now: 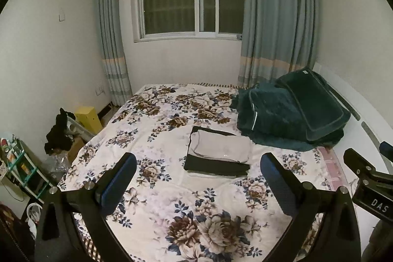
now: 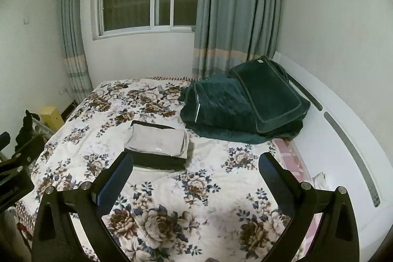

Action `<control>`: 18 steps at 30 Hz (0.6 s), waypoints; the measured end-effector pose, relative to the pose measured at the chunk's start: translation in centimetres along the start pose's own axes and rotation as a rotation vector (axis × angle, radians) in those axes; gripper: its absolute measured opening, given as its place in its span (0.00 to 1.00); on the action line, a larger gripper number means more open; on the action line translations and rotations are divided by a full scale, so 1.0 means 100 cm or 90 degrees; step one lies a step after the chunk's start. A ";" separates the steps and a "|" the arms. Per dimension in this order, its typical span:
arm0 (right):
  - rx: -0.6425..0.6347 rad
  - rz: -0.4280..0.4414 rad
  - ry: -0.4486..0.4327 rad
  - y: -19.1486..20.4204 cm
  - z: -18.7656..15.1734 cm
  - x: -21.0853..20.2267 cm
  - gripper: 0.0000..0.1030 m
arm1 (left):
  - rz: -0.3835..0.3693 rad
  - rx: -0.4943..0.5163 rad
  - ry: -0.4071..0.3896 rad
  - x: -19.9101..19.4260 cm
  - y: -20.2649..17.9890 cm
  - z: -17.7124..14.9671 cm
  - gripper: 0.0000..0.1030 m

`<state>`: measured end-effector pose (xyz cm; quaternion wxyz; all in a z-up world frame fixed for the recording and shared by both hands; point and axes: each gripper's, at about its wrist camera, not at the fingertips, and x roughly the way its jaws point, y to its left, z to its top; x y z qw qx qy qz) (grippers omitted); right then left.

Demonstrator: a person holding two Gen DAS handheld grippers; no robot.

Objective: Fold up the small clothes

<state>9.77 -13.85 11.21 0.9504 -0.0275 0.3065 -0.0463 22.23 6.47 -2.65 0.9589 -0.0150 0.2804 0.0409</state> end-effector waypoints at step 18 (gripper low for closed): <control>-0.009 0.025 -0.006 -0.003 0.003 -0.009 1.00 | -0.002 0.006 -0.005 -0.013 -0.002 -0.007 1.00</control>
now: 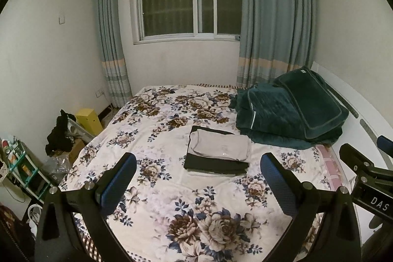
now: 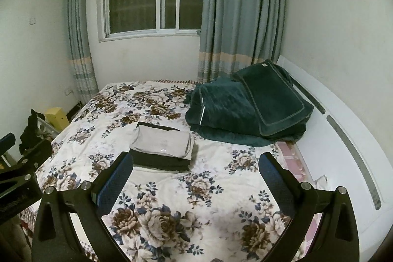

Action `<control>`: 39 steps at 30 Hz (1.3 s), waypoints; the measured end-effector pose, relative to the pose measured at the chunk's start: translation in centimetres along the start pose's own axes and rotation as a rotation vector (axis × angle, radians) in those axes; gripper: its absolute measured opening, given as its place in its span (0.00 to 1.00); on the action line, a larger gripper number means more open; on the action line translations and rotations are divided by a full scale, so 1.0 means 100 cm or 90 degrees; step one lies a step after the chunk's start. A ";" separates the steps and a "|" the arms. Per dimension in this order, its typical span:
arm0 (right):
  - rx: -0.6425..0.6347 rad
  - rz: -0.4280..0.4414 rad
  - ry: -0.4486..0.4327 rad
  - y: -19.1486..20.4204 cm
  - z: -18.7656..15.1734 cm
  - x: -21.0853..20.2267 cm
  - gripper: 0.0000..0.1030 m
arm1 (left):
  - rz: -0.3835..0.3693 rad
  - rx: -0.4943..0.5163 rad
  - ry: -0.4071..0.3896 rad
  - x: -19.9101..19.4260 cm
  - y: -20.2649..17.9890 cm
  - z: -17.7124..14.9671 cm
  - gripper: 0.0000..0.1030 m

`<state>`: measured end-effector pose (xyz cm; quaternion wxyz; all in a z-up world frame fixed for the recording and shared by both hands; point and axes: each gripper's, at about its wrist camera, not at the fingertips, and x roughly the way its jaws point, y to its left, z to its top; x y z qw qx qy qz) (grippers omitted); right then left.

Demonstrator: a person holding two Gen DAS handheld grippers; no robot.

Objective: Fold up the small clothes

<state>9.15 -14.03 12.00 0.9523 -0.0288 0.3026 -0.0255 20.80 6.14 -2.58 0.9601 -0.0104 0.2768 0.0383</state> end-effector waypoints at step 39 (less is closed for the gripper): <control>-0.005 0.022 -0.003 0.007 0.005 0.002 1.00 | -0.016 0.004 -0.007 -0.005 0.006 0.021 1.00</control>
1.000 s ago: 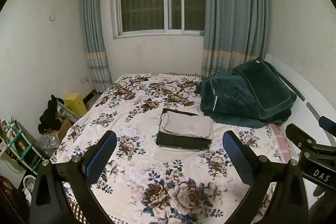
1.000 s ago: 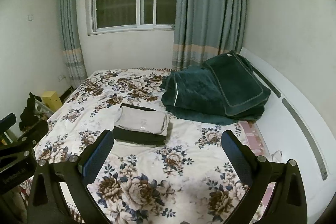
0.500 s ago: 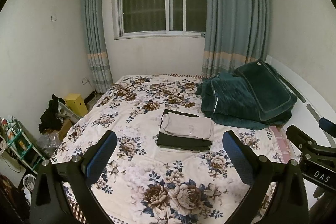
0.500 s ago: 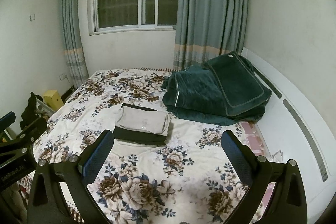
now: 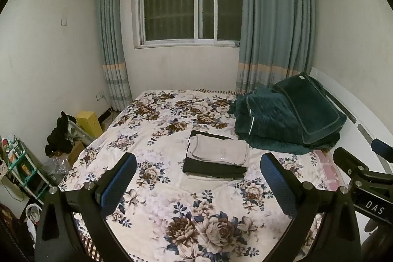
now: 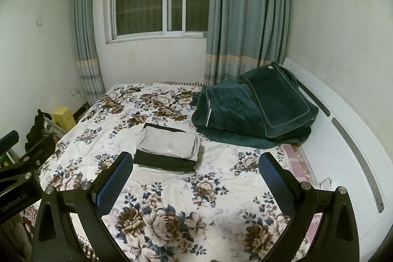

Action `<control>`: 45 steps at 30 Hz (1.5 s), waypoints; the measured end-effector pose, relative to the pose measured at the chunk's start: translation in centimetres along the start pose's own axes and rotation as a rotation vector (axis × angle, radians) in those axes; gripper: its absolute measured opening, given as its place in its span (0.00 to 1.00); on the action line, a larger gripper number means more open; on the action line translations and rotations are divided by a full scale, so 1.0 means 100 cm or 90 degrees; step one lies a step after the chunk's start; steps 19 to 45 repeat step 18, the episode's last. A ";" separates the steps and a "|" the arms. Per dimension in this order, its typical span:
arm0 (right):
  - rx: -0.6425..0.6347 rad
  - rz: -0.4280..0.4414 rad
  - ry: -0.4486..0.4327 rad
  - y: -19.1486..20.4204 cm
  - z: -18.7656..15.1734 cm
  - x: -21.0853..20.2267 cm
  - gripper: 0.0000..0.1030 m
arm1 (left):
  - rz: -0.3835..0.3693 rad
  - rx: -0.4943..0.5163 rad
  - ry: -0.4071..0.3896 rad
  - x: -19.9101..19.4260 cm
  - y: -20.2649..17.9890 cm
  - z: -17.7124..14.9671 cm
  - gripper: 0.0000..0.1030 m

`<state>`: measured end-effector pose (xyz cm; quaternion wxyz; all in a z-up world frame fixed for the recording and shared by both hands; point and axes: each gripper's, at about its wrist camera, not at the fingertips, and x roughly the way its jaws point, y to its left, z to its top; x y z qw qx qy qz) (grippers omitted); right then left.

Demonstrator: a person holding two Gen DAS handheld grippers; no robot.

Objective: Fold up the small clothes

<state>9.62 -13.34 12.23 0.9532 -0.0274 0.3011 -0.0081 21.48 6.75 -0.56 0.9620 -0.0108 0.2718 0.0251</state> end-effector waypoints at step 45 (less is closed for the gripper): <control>0.001 -0.002 -0.002 0.003 0.000 -0.001 1.00 | 0.011 -0.012 -0.015 -0.008 0.000 0.000 1.00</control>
